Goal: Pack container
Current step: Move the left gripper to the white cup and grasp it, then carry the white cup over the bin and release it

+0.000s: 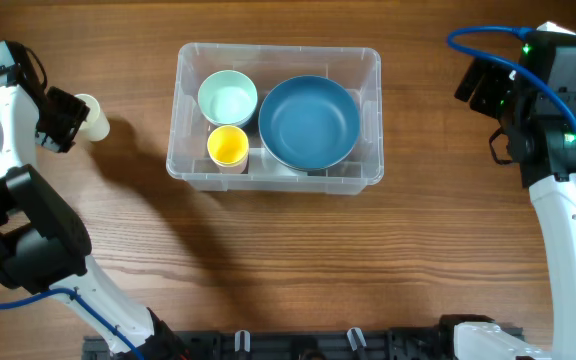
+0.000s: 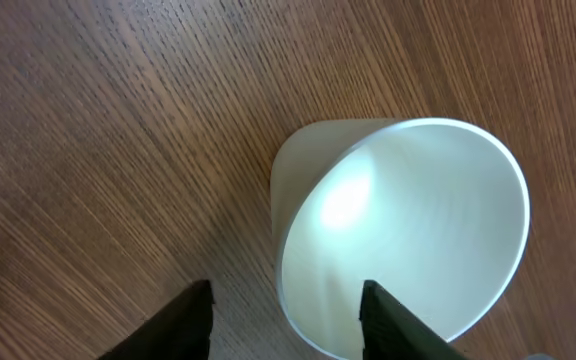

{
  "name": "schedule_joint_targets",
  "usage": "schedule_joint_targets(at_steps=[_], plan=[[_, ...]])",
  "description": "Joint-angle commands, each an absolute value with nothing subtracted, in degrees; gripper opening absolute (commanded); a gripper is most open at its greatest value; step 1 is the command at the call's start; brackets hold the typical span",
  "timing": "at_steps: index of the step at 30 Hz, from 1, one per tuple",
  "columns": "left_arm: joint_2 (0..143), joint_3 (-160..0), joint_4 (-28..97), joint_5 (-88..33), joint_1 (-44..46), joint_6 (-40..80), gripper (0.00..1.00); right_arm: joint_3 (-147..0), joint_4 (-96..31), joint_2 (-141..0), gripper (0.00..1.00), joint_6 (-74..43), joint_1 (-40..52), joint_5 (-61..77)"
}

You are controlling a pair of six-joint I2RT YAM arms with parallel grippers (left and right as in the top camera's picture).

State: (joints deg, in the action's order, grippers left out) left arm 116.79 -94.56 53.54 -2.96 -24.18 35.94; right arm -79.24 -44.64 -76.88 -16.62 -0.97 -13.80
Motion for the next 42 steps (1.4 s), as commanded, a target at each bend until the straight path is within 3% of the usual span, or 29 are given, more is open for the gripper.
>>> schedule_joint_targets(at_steps=[1,2,4,5,12,18,21,25,32,37,42], plan=[[119.9,-94.7,53.1,-3.6,-24.6,36.5,0.45,-80.0,-44.6,-77.4,0.99,-16.1,-1.0,-15.0],[120.6,-94.7,52.9,-3.6,-24.7,36.5,0.43,-80.0,-44.6,-77.4,1.0,-16.1,-1.0,-15.0],[120.7,-94.7,52.6,-3.6,-24.7,36.5,0.09,-80.0,-44.6,-77.4,0.99,-16.1,-1.0,-15.0],[120.4,-94.8,52.5,-3.6,-24.7,36.5,0.04,-80.0,-44.6,-77.4,1.0,-16.1,-1.0,-15.0],[112.7,-98.0,56.7,-3.6,-24.8,36.3,0.04,-80.0,-44.6,-77.4,1.0,-16.1,-1.0,-15.0],[94.8,-98.7,63.5,-6.8,-21.5,31.7,0.04,-80.0,-44.6,-77.4,1.0,-16.1,-1.0,-15.0],[86.1,-98.7,69.8,-7.5,-16.0,31.6,0.04,-80.0,-44.6,-77.4,0.99,-16.1,-1.0,-15.0],[79.5,-98.6,73.6,-7.4,-2.2,31.5,0.05,-80.0,-44.6,-77.4,0.99,-16.1,-1.0,-15.0],[82.6,-98.5,78.3,4.7,16.7,36.0,0.1,-80.0,-44.6,-77.4,0.99,-16.1,-1.0,-15.0],[88.9,-98.5,78.0,5.1,20.1,36.7,0.11,-80.0,-44.6,-77.4,0.99,-16.1,-1.0,-15.0],[92.5,-98.5,76.2,6.5,18.5,37.0,0.04,-80.0,-44.6,-77.4,1.0,-16.1,-1.0,-15.0]])
